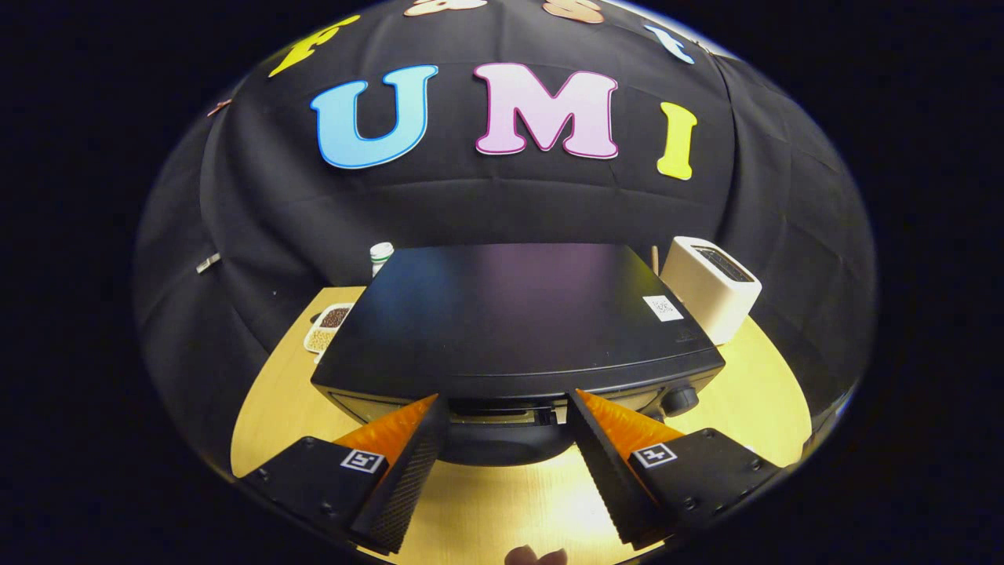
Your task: Open the toaster oven, put the food inside, and close the toaster oven door.
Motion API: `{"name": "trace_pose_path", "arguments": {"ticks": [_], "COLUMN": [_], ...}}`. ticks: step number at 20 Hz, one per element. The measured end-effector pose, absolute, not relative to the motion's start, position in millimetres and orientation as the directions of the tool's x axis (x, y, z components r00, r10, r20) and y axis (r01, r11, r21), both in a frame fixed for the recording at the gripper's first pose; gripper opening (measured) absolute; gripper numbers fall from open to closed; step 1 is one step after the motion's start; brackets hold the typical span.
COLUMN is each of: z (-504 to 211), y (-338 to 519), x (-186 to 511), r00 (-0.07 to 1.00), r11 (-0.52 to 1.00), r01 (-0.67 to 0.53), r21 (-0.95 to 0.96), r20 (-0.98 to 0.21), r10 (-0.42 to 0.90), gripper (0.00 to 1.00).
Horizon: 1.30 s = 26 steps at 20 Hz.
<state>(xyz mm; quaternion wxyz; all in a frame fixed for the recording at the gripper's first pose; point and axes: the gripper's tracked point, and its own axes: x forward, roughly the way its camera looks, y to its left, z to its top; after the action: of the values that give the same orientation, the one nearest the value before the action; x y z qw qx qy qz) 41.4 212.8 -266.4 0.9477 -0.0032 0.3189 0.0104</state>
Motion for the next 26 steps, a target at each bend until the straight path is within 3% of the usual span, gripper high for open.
{"name": "trace_pose_path", "arguments": {"ticks": [12,20,26], "z": [-298.2,-382.8,-371.2], "y": [210.2,210.9,207.3], "x": [-41.8,-108.7,-117.1], "r00": [0.745,0.573,0.565], "r11": [0.999,0.994,0.986], "r01": [-0.032,-0.111,-0.153], "r21": [0.025,0.005,0.062], "r20": [-0.665,-0.817,-0.813], "r10": [0.041,0.068,0.139], "gripper": [0.98,1.0,1.0]}}
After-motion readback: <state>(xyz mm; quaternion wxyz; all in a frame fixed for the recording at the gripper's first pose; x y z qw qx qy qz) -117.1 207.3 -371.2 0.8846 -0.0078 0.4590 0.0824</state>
